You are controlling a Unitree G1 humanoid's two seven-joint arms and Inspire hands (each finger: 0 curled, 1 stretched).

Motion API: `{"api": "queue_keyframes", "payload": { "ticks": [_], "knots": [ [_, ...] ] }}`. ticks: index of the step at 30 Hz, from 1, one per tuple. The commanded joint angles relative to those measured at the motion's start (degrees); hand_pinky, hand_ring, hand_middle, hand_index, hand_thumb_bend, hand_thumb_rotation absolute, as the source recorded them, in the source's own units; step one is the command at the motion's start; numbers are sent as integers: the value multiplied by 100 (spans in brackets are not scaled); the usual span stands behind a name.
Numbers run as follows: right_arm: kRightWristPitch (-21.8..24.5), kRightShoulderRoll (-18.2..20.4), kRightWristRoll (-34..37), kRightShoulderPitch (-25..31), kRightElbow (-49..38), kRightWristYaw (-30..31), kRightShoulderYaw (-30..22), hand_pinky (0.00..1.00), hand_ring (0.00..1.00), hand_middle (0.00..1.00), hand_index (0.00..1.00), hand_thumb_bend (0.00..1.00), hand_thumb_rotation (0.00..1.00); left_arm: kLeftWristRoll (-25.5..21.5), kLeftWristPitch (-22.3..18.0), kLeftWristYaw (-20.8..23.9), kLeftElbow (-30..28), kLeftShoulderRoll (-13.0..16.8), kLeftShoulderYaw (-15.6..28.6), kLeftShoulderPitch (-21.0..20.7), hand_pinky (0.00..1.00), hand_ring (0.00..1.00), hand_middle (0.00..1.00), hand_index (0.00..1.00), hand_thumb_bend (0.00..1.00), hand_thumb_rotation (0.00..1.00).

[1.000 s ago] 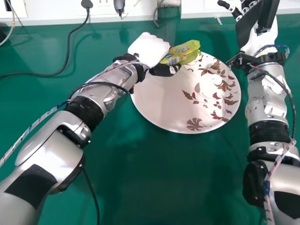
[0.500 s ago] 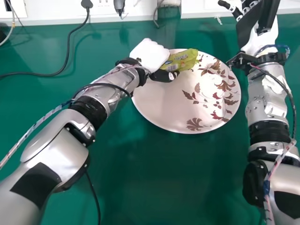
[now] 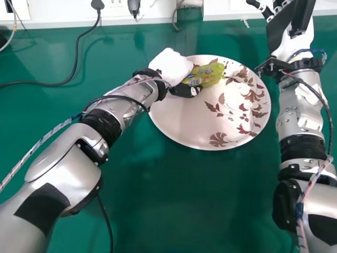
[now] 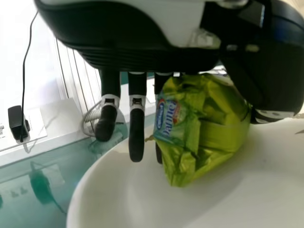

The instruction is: Pick up biscuit and place it in the plate

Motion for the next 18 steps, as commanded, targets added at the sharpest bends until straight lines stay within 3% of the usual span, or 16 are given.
{"api": "queue_keyframes", "payload": {
  "ticks": [1,18],
  "knots": [
    [-73,11,11,-42,25,7,-16,63,74,75,72,85,38,29,-99,-272,35,-22,-120,-49,19,41,48,50,51,0],
    [22,39,61,-14,-105,3,-20,68,78,76,72,86,38,74,-274,-536,-58,82,-320,7,18,38,48,52,51,0]
  ]
}}
